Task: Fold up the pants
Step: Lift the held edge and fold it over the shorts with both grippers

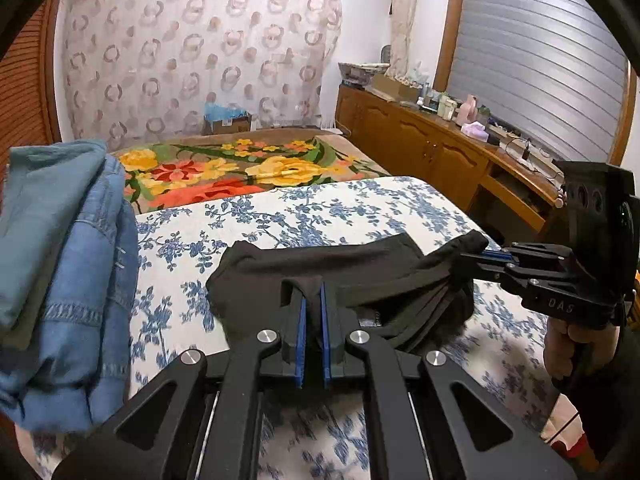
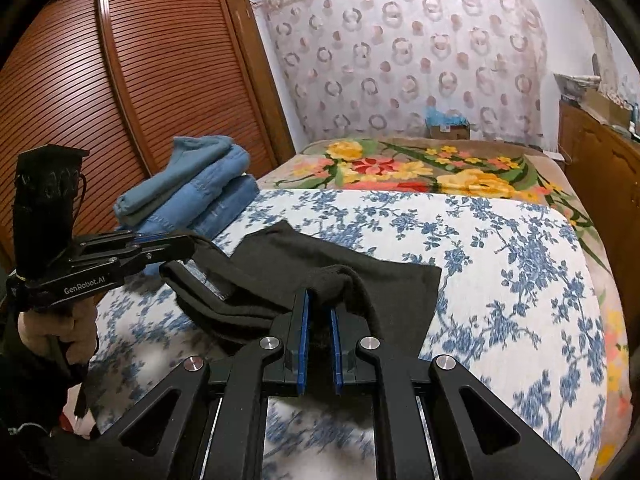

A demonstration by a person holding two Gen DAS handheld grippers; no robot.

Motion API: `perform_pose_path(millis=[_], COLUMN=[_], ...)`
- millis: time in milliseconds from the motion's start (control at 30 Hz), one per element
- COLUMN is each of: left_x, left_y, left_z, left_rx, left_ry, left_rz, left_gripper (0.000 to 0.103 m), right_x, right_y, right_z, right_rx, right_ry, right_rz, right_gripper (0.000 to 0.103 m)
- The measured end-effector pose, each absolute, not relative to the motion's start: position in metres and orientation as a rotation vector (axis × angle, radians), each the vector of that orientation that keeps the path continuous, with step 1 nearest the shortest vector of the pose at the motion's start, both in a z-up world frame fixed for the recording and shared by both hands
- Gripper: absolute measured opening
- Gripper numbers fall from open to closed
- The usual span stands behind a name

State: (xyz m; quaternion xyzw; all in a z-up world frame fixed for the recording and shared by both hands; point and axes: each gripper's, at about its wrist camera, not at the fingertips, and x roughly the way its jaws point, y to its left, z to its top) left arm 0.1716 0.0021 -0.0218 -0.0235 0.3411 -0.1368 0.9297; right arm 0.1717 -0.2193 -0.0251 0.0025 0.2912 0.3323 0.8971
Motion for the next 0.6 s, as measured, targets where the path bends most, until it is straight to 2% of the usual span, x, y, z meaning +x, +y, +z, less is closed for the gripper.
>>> perform_pose_path(millis=[600], left_x=[0.230], left_y=[0.008], left_z=[-0.053], left_rx=[-0.041], left_ry=[0.777], left_rz=[-0.275], left_gripper=[0.007], right_x=[0.240], right_y=[-0.192], right_z=[-0.047], right_rx=[-0.014], right_ry=[0.679], right_rz=[0.660], right_gripper=[0.009])
